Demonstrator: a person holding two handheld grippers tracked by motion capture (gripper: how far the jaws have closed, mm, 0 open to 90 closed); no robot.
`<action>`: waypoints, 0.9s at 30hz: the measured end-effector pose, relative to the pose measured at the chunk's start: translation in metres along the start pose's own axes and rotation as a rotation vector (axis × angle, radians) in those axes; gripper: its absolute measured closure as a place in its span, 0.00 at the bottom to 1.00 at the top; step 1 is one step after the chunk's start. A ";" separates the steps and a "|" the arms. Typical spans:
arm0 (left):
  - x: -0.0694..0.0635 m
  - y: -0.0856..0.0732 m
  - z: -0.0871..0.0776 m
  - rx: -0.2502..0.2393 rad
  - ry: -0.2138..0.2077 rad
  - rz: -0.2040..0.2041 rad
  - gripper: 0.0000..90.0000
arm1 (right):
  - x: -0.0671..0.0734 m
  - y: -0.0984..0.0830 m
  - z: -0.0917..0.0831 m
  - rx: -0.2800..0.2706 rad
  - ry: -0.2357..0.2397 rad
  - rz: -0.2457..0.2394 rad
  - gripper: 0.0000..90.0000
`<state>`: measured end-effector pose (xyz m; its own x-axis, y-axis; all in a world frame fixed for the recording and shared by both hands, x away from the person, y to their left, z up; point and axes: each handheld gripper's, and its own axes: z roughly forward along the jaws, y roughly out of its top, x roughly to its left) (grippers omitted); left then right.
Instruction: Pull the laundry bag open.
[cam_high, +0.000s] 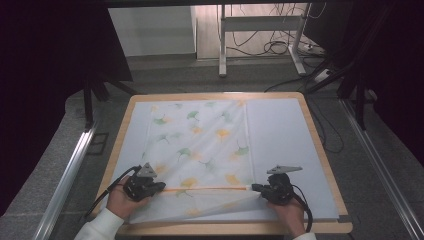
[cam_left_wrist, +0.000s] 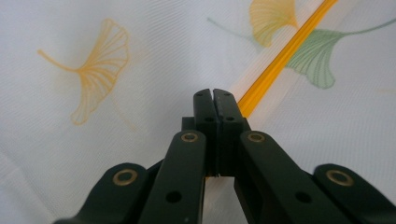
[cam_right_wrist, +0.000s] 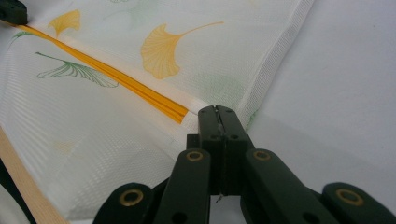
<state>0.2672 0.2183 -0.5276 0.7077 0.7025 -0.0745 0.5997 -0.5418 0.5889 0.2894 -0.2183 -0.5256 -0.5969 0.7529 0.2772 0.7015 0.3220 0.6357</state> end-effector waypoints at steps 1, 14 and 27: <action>0.000 0.000 0.000 0.000 0.000 0.000 1.00 | 0.000 0.000 0.000 0.000 -0.001 0.001 1.00; 0.014 -0.017 -0.012 0.000 0.019 -0.053 1.00 | 0.000 0.000 0.000 0.003 -0.003 -0.003 1.00; 0.027 -0.035 -0.025 -0.011 0.039 -0.092 1.00 | 0.000 0.000 0.000 -0.001 -0.003 -0.005 1.00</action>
<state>0.2565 0.2676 -0.5303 0.6349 0.7664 -0.0976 0.6571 -0.4692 0.5899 0.2890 -0.2181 -0.5256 -0.5991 0.7532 0.2714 0.6980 0.3253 0.6379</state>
